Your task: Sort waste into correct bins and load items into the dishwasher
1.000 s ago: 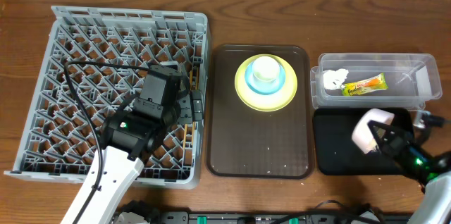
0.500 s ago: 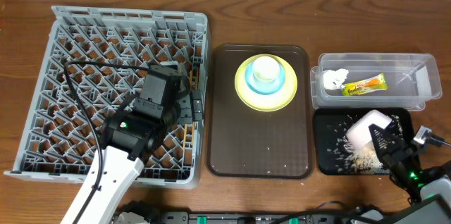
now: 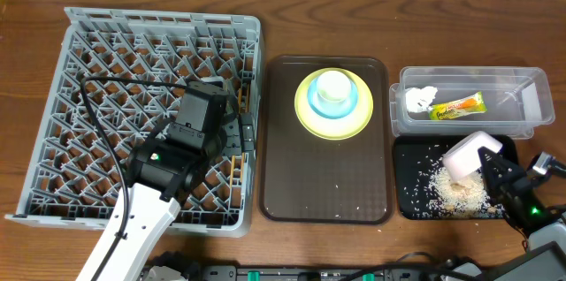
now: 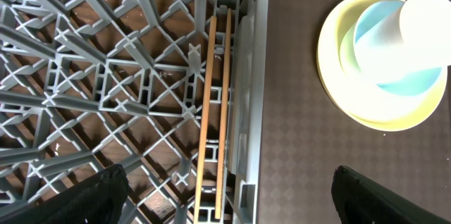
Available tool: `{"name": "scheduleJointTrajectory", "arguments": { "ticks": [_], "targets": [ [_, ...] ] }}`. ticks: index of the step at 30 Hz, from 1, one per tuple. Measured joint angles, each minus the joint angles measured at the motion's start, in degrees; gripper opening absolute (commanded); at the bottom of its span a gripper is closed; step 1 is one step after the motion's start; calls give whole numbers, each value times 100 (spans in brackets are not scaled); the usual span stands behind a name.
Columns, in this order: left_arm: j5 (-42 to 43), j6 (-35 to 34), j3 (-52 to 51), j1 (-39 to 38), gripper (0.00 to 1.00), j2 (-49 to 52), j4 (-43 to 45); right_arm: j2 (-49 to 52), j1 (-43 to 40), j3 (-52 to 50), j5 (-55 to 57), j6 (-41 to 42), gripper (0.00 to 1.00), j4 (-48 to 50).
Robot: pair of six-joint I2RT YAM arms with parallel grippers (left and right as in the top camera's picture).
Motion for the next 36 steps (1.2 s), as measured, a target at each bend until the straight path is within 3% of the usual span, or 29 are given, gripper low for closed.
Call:
{"name": "scheduleJointTrajectory", "arguments": {
  "ticks": [13, 18, 20, 22, 23, 26, 30, 32, 36],
  "targets": [
    [0, 0, 0, 0, 93, 0, 0, -219, 4, -4, -39, 1292, 1, 750],
    [0, 0, 0, 0, 93, 0, -2, -608, 107, -7, -52, 1917, 1, 1602],
    [0, 0, 0, 0, 93, 0, -2, -907, 203, -17, -55, 2367, 1, 2358],
    [-2, 0, 0, 0, 93, 0, 2, -1364, 378, -20, -61, 3198, 1, 3679],
    [2, 0, 0, 0, 93, 0, -7, -1434, 413, 0, -76, 3281, 2, 3823],
    [0, 0, 0, 0, 93, 0, 0, -1836, 739, 20, -116, 5021, 1, 6540],
    [0, 0, 0, 0, 93, 0, -2, -2009, 1071, 205, -140, 7237, 2, 9097],
    [0, 0, 0, 0, 93, 0, 0, -2035, 1185, 319, -144, 8067, 2, 9538],
    [0, 0, 0, 0, 93, 0, -4, -1998, 1484, 520, -146, 9040, 2, 9405]
  ]
}}
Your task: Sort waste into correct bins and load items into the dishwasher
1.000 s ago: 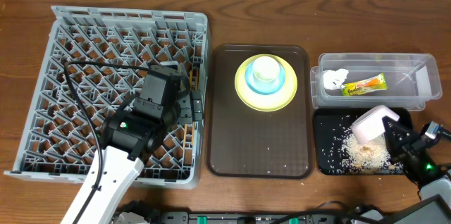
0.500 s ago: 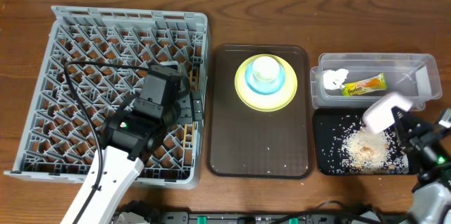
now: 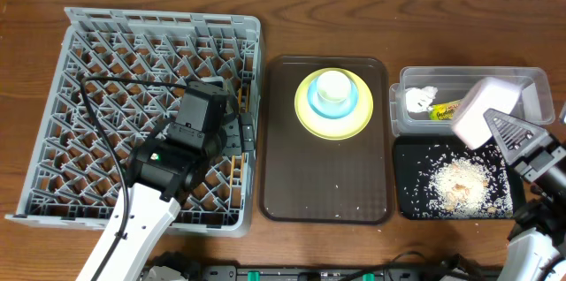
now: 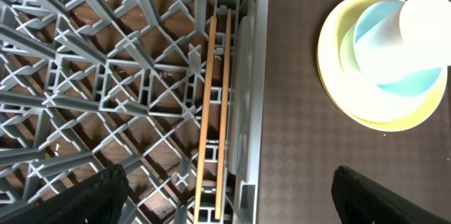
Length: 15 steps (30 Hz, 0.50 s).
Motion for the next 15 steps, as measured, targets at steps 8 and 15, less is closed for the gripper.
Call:
{"name": "scheduleJointTrajectory", "arguments": {
  "ticks": [8, 15],
  "targets": [
    [0, 0, 0, 0, 93, 0, 0, 459, 728, 704, 234, 505, 2, -396],
    [2, 0, 0, 0, 93, 0, 2, 1379, 1589, 2413, 507, -157, 1, -2356]
  ]
}}
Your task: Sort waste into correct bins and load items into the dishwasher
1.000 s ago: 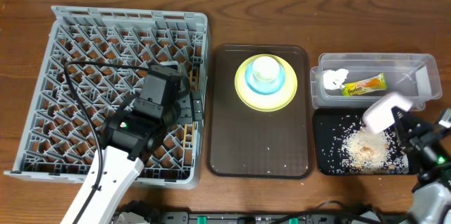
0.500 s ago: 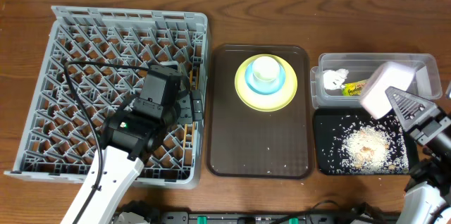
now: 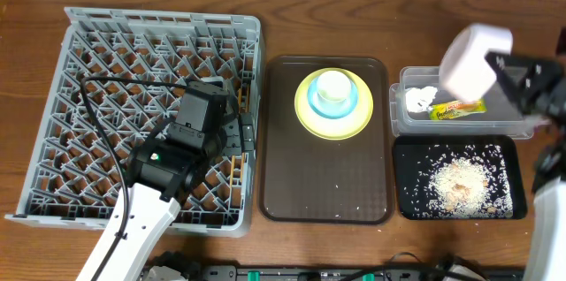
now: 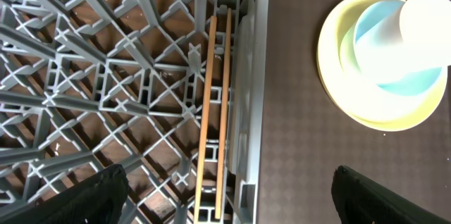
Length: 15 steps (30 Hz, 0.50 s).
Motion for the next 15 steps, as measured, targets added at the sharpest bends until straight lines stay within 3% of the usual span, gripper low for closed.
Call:
{"name": "scheduleJointTrajectory", "arguments": {
  "ticks": [6, 15],
  "targets": [
    [-2, 0, 0, 0, 93, 0, 0, 992, 975, 1410, 157, -1121, 1, -1884],
    [-4, 0, 0, 0, 93, 0, 2, 2133, 2702, 2374, 391, -2286, 2, -2444]
  ]
}}
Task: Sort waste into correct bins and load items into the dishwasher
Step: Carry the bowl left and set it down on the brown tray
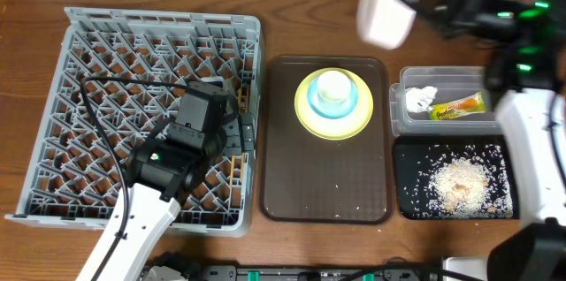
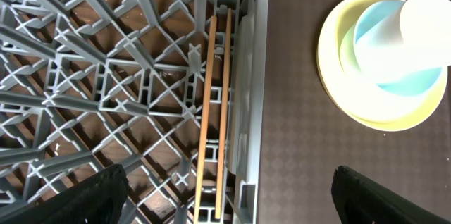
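Observation:
My right gripper (image 1: pixel 410 2) is shut on a white bowl (image 1: pixel 386 9), held in the air over the table's back edge, beyond the brown tray (image 1: pixel 325 179). On that tray stands a yellow plate (image 1: pixel 357 120) carrying a blue bowl (image 1: pixel 350 102) and a white cup (image 1: pixel 332 87). My left gripper (image 2: pixel 229 185) hangs open over the right edge of the grey dish rack (image 1: pixel 97 42). Its dark fingers (image 2: pixel 95 192) show wide apart with nothing between them. A pair of wooden chopsticks (image 2: pixel 215 111) lies in the rack below it.
A clear bin (image 1: pixel 513 95) at the right holds a yellow wrapper (image 1: pixel 458 106) and crumpled white tissue (image 1: pixel 419 97). In front of it a black tray (image 1: pixel 405 153) carries a pile of rice (image 1: pixel 458 182). A few crumbs lie on the brown tray.
My right gripper, still holding the white bowl, has moved from above the clear bin to the left and back, and is now behind the brown tray. The left arm has not moved.
The right gripper first held the white bowl low over the rice pile on the black tray. It then held it higher at the tray's back edge, then over the clear bin, and now behind the brown tray. The left gripper stayed open over the rack throughout.

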Available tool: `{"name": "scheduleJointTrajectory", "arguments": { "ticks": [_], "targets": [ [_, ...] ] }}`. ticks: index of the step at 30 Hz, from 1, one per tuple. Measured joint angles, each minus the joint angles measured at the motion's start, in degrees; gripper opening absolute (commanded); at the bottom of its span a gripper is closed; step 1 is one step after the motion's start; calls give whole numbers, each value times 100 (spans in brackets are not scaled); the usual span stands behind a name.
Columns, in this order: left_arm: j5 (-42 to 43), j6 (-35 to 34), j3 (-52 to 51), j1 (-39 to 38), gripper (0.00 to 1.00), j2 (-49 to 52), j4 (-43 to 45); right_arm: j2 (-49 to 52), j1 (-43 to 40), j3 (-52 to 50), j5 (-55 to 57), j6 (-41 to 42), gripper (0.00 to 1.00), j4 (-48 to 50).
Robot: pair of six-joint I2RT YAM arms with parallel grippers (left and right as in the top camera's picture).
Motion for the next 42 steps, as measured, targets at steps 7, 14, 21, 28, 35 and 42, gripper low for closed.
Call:
{"name": "scheduleJointTrajectory", "arguments": {
  "ticks": [7, 14, 21, 28, 35, 42],
  "targets": [
    [0, 0, 7, 0, 93, 0, 4, 81, 1176, 133, 1231, -1952, 1, -3845],
    [2, 0, 11, 0, 93, 0, 0, 63, 2216, 98, 4511, -4575, 1, -7088],
    [2, 0, 11, 0, 93, 0, 0, 55, 3895, -57, 7331, -5639, 1, -8496],
    [2, 0, 11, 0, 93, 0, 0, 55, 4555, -1102, 8046, -5674, 1, -7958],
    [2, 0, 11, 0, 93, 0, 0, 55, 4612, -1781, 7779, -5646, 4, -6841],
    [2, 0, 11, 0, 93, 0, -2, 55, 4649, -1961, 7613, -5626, 46, -6795]
  ]
}}
